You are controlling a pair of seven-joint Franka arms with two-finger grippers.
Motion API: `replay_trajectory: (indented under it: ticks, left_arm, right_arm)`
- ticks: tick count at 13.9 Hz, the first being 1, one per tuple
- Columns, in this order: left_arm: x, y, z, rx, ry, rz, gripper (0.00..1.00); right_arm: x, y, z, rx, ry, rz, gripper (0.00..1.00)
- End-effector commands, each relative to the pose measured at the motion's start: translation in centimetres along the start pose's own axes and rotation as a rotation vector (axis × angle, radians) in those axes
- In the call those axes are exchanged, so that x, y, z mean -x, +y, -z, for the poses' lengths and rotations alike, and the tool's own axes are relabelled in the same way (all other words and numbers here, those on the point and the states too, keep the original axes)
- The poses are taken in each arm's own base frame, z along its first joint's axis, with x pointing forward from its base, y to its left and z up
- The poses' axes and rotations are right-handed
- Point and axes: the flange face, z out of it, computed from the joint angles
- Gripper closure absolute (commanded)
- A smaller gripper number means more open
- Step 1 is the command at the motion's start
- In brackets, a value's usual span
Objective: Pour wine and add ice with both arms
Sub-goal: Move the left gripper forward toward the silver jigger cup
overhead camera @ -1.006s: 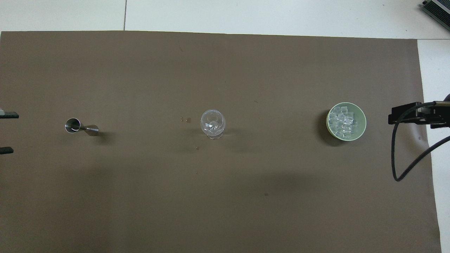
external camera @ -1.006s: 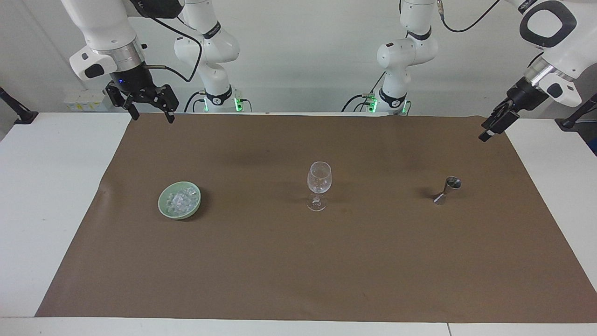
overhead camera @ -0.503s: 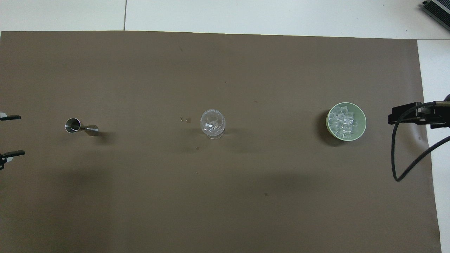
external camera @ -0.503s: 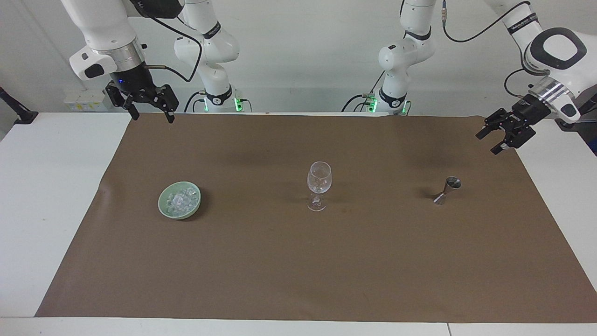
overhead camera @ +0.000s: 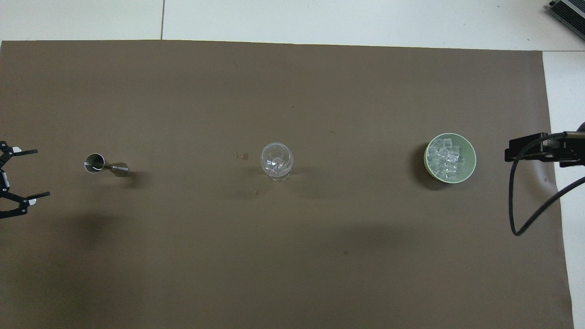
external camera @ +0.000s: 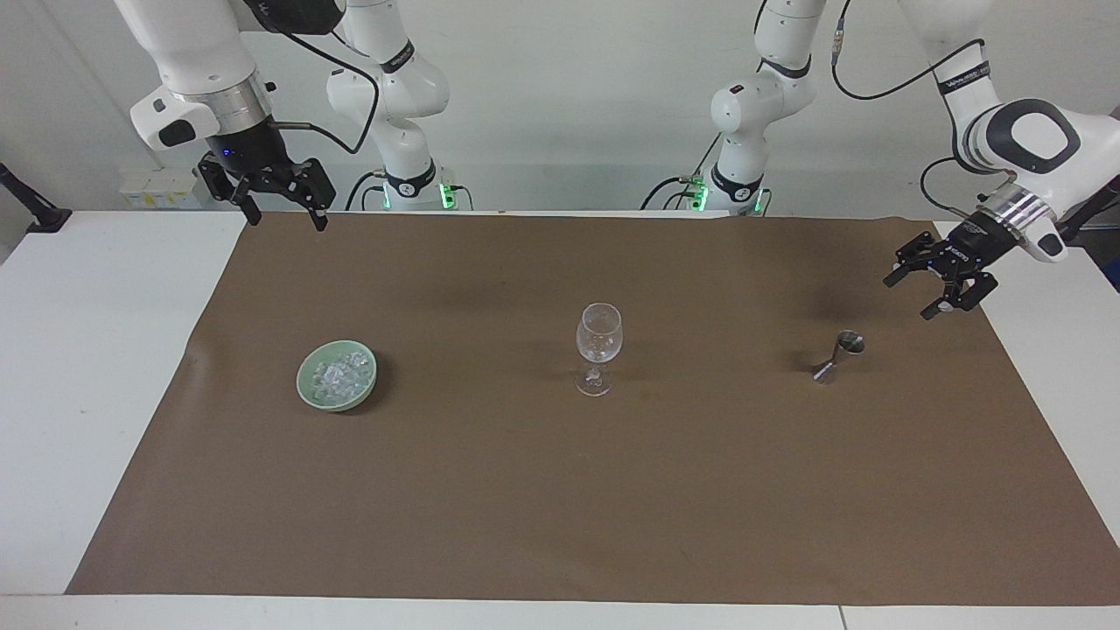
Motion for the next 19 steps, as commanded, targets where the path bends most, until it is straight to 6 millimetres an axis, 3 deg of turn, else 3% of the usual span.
replay_trajectory:
  ticks: [1,3,6,11,19]
  left_arm:
    - [-0.8,-0.9,-0.7,0.05,-0.013,0.07,0.0]
    - [-2.2,-1.9,-1.5,0.079,-0.044,0.135,0.0]
    - [-6.1,-2.9,-3.1,0.099,-0.109,0.25,0.0]
    - [-9.4,-4.3,-6.0,0.092,-0.175,0.357,0.0]
    - [-10.9,-5.3,-8.9,0.075,-0.26,0.425,0.0]
  right_arm:
    - [0.6,0.2,0.1,-0.018,0.003,0.021,0.0]
    - [0.6,0.2,0.1,-0.018,0.003,0.021,0.0]
    - [0.6,0.2,0.1,-0.018,0.003,0.021,0.0]
    - [0.6,0.2,0.1,-0.018,0.003,0.021,0.0]
    - [0.6,0.2,0.1,-0.018,0.003,0.021,0.0]
